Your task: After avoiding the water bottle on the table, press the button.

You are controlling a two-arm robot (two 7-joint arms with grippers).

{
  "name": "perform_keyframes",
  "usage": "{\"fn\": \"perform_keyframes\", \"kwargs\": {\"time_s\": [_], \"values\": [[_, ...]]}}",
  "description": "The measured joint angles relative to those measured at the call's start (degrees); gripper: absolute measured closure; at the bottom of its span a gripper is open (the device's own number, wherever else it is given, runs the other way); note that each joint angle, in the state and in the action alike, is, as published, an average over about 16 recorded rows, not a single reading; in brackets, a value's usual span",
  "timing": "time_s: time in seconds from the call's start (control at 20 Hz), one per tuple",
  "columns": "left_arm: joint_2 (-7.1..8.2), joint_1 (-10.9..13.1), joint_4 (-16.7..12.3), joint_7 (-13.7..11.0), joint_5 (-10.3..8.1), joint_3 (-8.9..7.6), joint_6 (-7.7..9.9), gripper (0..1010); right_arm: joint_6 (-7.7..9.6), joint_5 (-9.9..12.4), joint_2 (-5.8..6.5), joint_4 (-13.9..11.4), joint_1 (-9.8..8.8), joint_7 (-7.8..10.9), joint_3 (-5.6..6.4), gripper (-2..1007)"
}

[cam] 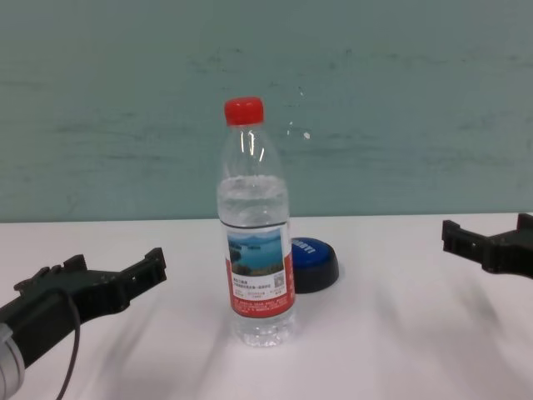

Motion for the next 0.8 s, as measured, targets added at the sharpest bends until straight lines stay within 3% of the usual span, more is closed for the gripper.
{"fn": "perform_keyframes", "kwargs": {"time_s": [0.8], "values": [[0.00, 0.0, 0.0, 0.0, 0.00, 0.00, 0.00, 6, -0.01, -0.2, 0.02, 0.0, -0.01, 0.00, -0.03, 2]]}}
